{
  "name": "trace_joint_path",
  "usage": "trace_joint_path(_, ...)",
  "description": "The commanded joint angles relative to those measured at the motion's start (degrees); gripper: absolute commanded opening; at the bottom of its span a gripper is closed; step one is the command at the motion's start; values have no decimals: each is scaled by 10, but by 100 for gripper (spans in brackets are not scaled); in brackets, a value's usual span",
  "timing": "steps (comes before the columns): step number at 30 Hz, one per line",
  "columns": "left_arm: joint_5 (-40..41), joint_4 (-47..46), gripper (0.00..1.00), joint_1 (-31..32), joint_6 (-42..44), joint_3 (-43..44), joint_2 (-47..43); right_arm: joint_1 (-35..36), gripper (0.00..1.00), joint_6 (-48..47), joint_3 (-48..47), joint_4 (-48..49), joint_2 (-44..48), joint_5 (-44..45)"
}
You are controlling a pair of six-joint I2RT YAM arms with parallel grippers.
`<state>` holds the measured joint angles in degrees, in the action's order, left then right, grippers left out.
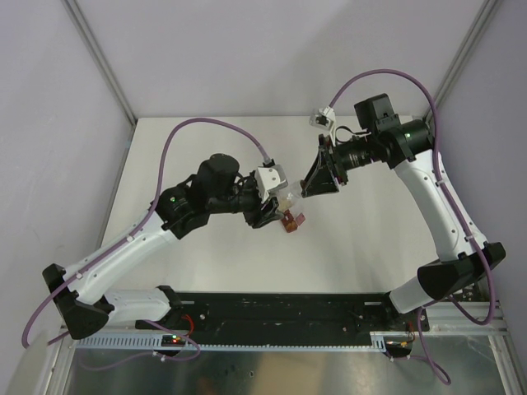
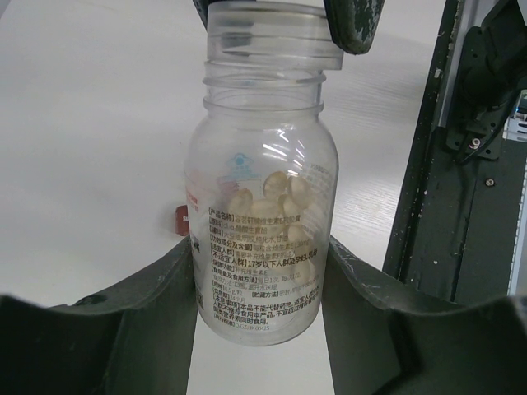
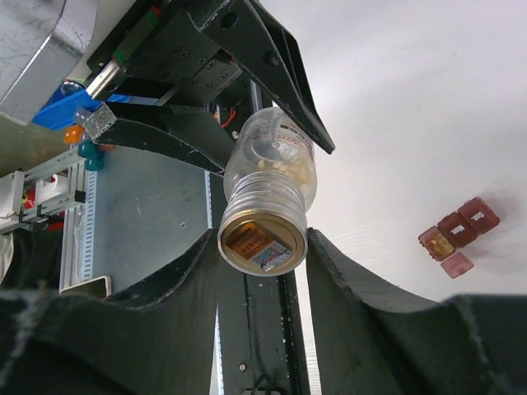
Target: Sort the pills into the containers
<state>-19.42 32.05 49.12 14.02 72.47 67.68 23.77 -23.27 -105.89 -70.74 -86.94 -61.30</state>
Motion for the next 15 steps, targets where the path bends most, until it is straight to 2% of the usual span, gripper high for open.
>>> trace_joint_path(1,-13,-24,0,4,5,24,-7,8,0,-10,-23,-8,-6,0)
trace_joint_path(15,-22,-24,0,14,6,29,2,9,0,-6,-21,-4,-11,-12)
